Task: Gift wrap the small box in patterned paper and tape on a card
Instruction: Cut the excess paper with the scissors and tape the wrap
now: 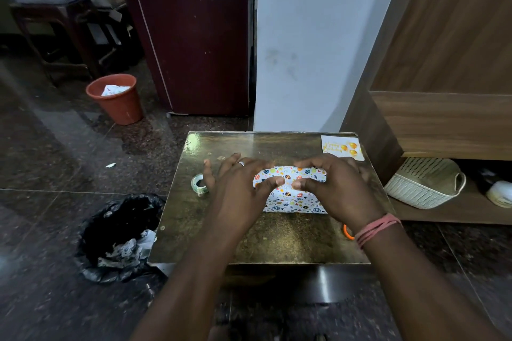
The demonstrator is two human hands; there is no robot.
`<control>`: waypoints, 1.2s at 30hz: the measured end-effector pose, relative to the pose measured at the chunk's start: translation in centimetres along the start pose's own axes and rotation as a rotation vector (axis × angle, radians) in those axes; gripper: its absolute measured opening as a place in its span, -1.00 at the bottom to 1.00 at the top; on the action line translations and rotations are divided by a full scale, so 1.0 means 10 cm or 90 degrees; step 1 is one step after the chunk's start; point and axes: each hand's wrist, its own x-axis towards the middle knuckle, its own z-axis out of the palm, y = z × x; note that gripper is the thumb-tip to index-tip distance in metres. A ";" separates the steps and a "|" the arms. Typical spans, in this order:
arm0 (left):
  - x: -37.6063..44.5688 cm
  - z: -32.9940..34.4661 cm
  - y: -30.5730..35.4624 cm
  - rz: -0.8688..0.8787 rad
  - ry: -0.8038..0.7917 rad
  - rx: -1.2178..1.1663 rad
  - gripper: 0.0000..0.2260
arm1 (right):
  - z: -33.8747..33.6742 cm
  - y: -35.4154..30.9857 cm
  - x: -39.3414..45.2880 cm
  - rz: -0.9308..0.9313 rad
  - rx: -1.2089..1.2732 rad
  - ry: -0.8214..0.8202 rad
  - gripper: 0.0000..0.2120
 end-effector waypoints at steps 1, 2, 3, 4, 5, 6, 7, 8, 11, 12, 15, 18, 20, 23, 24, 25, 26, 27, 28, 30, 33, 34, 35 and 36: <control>-0.03 -0.02 0.02 0.005 -0.008 -0.010 -0.50 | 0.00 0.01 0.01 0.009 0.012 -0.004 -0.76; -0.03 -0.03 0.01 0.005 -0.014 -0.025 -0.49 | 0.00 0.01 0.03 0.020 0.028 -0.009 -0.77; -0.02 -0.03 0.00 -0.001 -0.019 -0.047 -0.53 | -0.01 0.01 0.04 0.031 0.041 -0.014 -0.75; 0.00 -0.06 -0.03 -0.016 -0.008 -0.084 -0.61 | -0.01 0.02 0.05 0.038 0.051 -0.018 -0.68; 0.03 -0.10 -0.10 -0.035 0.020 -0.135 -0.70 | -0.01 0.04 0.06 0.039 0.052 -0.025 -0.61; 0.06 -0.18 -0.20 -0.057 0.056 -0.177 -0.76 | -0.01 0.04 0.06 0.034 0.048 -0.035 -0.58; 0.09 -0.27 -0.33 -0.085 0.086 -0.193 -0.76 | -0.02 0.02 0.05 0.031 0.035 -0.043 -0.60; 0.11 -0.35 -0.46 -0.114 0.100 -0.184 -0.70 | -0.04 0.00 0.03 0.028 0.014 -0.046 -0.65; 0.08 -0.47 -0.82 -0.187 0.049 -0.133 -0.55 | -0.08 -0.09 0.01 0.005 -0.037 -0.038 -0.79; 0.08 -0.44 -0.88 -0.200 0.020 -0.100 -0.51 | -0.09 -0.12 0.02 0.000 -0.034 -0.035 -0.78; 0.10 -0.35 -0.93 -0.208 -0.034 -0.017 -0.38 | -0.09 -0.22 0.05 -0.012 -0.007 -0.030 -0.68; 0.13 -0.31 -0.95 -0.218 -0.051 0.012 -0.31 | -0.10 -0.22 0.06 -0.031 0.043 0.009 -0.67; 0.14 -0.28 -0.94 -0.213 -0.063 0.026 -0.31 | -0.13 -0.18 0.06 -0.025 0.086 0.035 -0.70; 0.14 -0.26 -0.88 -0.210 -0.036 0.074 -0.39 | -0.17 -0.12 0.07 -0.015 0.137 0.034 -0.78; 0.14 -0.26 -0.88 -0.210 -0.020 0.062 -0.41 | -0.17 -0.12 0.06 -0.019 0.152 0.030 -0.81; 0.13 -0.28 -0.87 -0.210 -0.005 0.028 -0.42 | -0.17 -0.14 0.05 -0.027 0.155 0.030 -0.85; 0.13 -0.30 -0.86 -0.211 0.008 -0.015 -0.43 | -0.17 -0.16 0.04 -0.037 0.153 0.033 -0.88; 0.13 -0.33 -0.83 -0.209 0.020 -0.062 -0.44 | -0.17 -0.19 0.02 -0.050 0.145 0.037 -0.90; 0.13 -0.37 -0.78 -0.203 0.032 -0.123 -0.45 | -0.16 -0.22 0.01 -0.060 0.132 0.040 -0.90; 0.15 -0.47 -0.63 -0.176 0.053 -0.295 -0.45 | -0.16 -0.31 -0.02 -0.081 0.117 0.036 -0.90; 0.13 -0.60 -0.31 -0.121 0.037 -0.533 -0.41 | -0.09 -0.38 -0.01 -0.119 0.183 0.007 -0.82; 0.12 -0.62 -0.23 -0.109 0.018 -0.589 -0.39 | -0.07 -0.40 -0.01 -0.124 0.215 -0.006 -0.78; 0.11 -0.61 -0.16 -0.097 -0.006 -0.628 -0.38 | -0.05 -0.42 -0.01 -0.127 0.245 -0.023 -0.74; 0.10 -0.59 -0.11 -0.082 -0.029 -0.650 -0.37 | -0.03 -0.44 0.00 -0.123 0.282 -0.044 -0.69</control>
